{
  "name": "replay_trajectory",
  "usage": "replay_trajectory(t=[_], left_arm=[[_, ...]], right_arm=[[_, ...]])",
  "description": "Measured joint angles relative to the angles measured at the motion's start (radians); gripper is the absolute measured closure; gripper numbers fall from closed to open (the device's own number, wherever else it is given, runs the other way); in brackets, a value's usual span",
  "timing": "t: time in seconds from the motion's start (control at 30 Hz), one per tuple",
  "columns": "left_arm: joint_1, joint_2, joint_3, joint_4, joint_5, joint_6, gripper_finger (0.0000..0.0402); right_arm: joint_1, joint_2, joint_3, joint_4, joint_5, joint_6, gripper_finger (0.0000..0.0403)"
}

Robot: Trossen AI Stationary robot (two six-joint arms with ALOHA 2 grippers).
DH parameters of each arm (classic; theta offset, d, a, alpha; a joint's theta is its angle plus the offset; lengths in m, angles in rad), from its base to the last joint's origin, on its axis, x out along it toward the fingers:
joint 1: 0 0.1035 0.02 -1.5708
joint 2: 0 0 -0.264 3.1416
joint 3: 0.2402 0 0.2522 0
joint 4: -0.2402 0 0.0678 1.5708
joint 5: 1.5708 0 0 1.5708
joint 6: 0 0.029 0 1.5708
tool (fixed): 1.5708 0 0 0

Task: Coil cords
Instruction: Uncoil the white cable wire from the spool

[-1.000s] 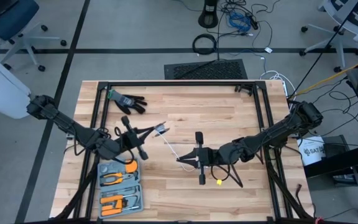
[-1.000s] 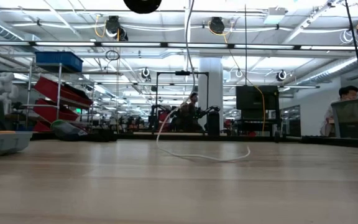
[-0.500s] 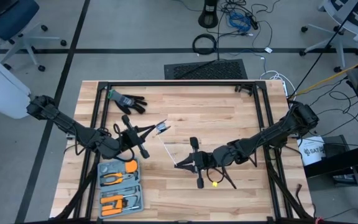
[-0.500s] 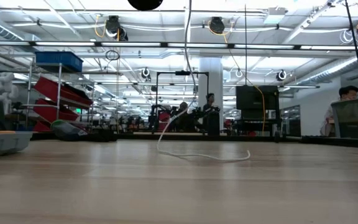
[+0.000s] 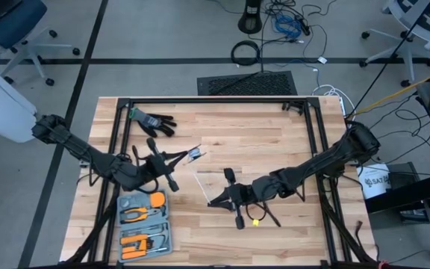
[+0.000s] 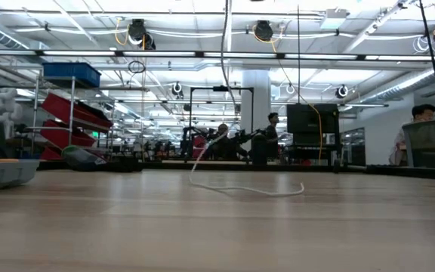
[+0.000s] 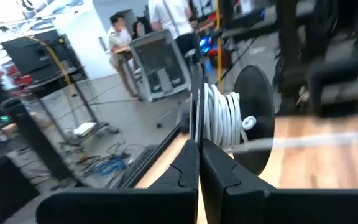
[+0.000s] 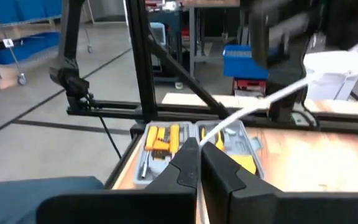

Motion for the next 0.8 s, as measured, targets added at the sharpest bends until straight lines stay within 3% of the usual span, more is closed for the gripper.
replay_trajectory(t=[0.33,0.8], left_arm=[[0.000,0.000,0.000,0.057,0.109,0.003,0.0401],[-0.041,-0.032,0.000,0.052,0.134,0.003,0.0401]], right_arm=[[-0.045,0.052,0.000,-0.077,0.007,0.008,0.0403],[-0.060,-0.077,0.000,-0.523,0.010,0.105,0.0403]])
